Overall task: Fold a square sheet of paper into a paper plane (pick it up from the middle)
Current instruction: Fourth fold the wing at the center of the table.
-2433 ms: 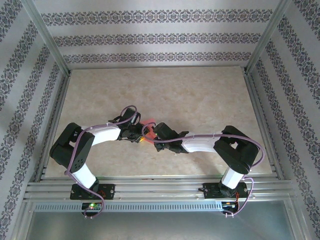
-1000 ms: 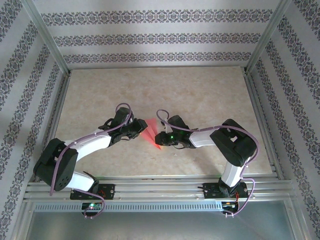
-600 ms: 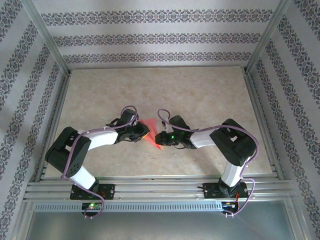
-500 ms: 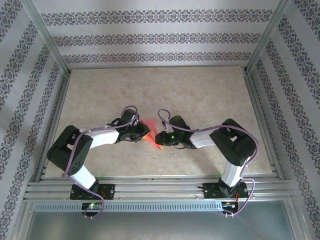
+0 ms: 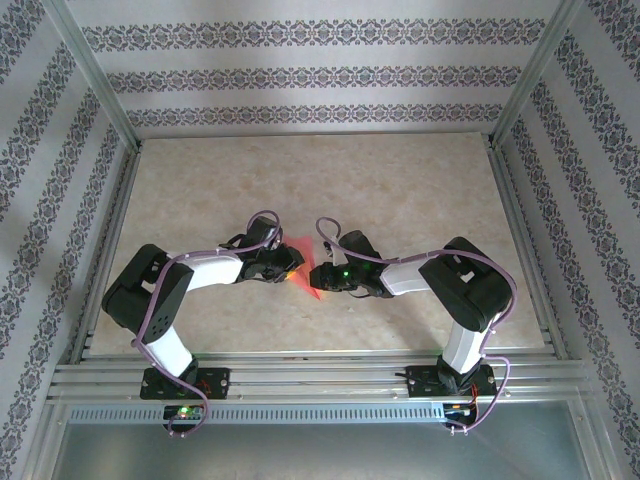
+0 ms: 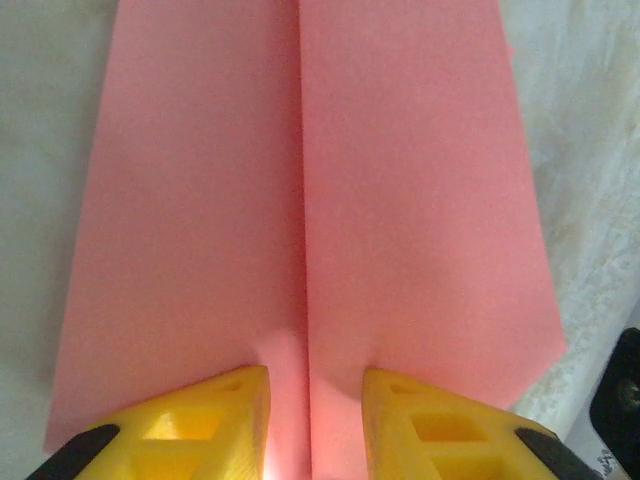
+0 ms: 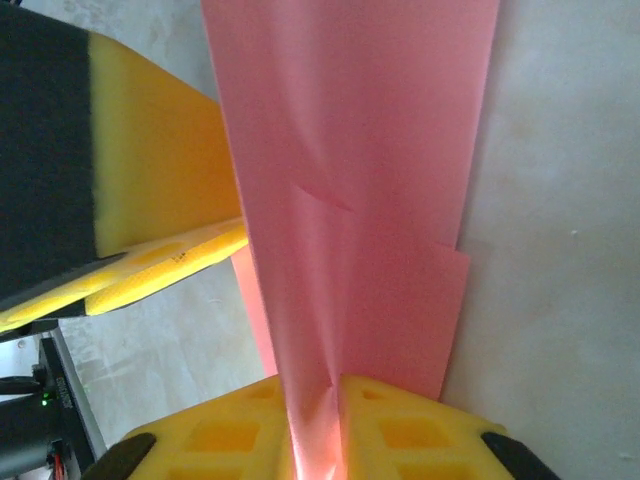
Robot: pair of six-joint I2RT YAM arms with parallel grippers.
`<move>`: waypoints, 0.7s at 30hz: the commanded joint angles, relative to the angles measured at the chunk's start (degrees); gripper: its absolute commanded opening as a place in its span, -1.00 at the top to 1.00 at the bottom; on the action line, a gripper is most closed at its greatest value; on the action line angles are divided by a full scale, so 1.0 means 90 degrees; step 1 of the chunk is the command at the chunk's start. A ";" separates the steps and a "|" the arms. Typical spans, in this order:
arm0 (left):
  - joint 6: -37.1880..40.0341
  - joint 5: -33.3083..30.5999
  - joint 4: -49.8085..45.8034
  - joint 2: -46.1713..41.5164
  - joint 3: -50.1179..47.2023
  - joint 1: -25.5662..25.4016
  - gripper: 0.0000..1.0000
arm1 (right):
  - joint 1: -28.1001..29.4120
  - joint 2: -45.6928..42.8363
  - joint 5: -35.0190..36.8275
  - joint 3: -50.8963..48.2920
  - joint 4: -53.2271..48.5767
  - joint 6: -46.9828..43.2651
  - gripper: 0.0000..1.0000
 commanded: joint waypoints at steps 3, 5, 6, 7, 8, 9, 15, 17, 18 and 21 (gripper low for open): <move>0.0173 -0.0128 -0.0409 0.0080 0.0182 -0.0089 0.37 | -0.0064 0.0069 0.0191 -0.0129 -0.0023 -0.0120 0.48; 0.0172 -0.0146 -0.0483 0.0102 0.0194 -0.0090 0.34 | -0.0093 0.0042 0.0148 -0.0125 -0.0004 -0.0139 0.46; 0.0187 -0.0156 -0.0531 0.0111 0.0212 -0.0095 0.32 | -0.0101 0.0023 0.0129 -0.0125 0.0006 -0.0162 0.45; 0.0201 -0.0165 -0.0562 0.0122 0.0227 -0.0089 0.29 | -0.0111 -0.0015 0.0114 -0.0125 0.0020 -0.0185 0.44; 0.0221 -0.0161 -0.0597 0.0139 0.0234 -0.0091 0.27 | -0.0131 -0.0069 0.0086 -0.0133 0.0027 -0.0211 0.44; 0.0230 -0.0164 -0.0618 0.0148 0.0245 -0.0095 0.26 | -0.0146 -0.0125 0.0085 -0.0135 0.0027 -0.0226 0.43; 0.0246 -0.0197 -0.0695 0.0222 0.0265 -0.0103 0.20 | -0.0259 -0.0231 -0.0011 -0.0132 -0.0018 -0.0305 0.42; 0.0235 -0.0195 -0.0708 0.0248 0.0277 -0.0100 0.19 | -0.0255 -0.0177 -0.0032 -0.0125 -0.0014 -0.0300 0.42; 0.0231 -0.0193 -0.0723 0.0257 0.0280 -0.0100 0.18 | -0.0256 -0.0166 -0.0034 -0.0125 -0.0014 -0.0296 0.42; 0.0241 -0.0199 -0.0750 0.0276 0.0266 -0.0108 0.15 | -0.0235 -0.0223 -0.0024 -0.0106 -0.0023 -0.0319 0.38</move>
